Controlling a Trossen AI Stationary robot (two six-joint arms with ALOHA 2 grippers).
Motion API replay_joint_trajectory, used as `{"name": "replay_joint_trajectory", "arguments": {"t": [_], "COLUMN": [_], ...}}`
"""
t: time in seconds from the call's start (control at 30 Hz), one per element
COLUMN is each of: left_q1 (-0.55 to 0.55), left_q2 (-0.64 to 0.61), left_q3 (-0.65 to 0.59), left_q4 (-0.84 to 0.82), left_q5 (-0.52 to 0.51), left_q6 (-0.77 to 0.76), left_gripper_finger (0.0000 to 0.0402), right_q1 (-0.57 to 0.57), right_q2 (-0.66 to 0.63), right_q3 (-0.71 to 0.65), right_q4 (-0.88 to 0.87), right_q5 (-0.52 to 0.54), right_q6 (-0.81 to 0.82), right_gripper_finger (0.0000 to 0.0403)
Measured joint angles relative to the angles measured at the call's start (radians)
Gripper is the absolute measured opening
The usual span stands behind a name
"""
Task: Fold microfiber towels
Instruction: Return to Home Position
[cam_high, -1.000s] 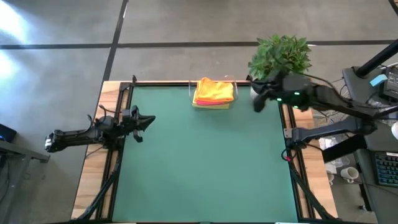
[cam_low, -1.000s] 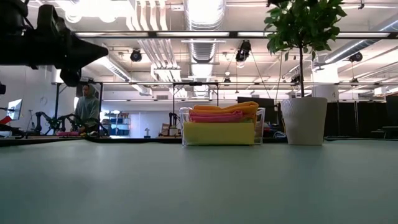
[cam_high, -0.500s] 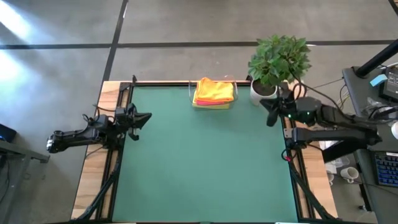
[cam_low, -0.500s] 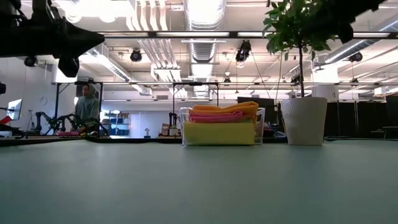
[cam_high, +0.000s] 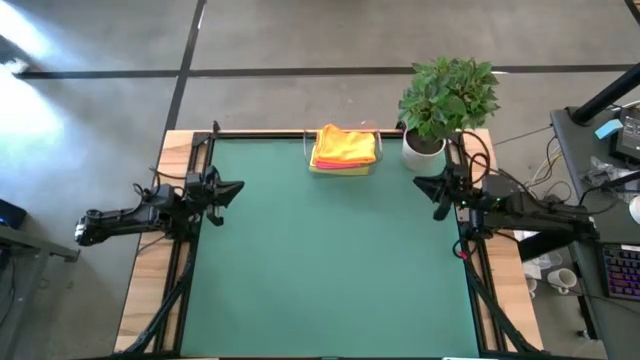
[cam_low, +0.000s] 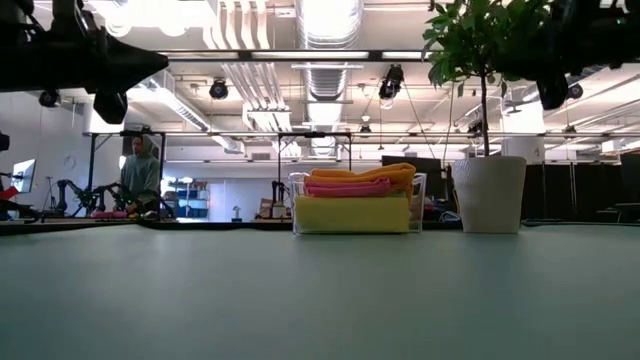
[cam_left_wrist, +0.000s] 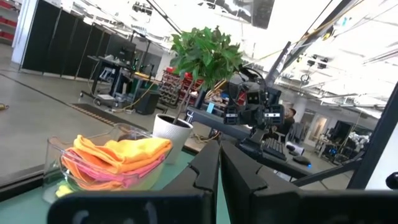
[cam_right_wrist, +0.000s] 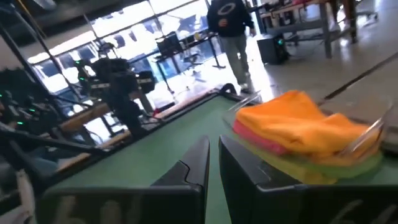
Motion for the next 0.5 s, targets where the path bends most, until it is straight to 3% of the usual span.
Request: {"name": "replay_joint_trajectory", "arguments": {"t": [0.5], "left_q1": [0.000], "left_q2": [0.007], "left_q3": [-0.022], "left_q4": [-0.001], "left_q5": [0.000], "left_q6": [0.001], "left_gripper_finger": [0.0002], "right_q1": [0.000], "right_q2": [-0.183], "right_q3": [-0.292], "right_q4": [0.182], "right_q5": [-0.031], "right_q6": [0.135], "right_gripper_finger": [0.0028]}}
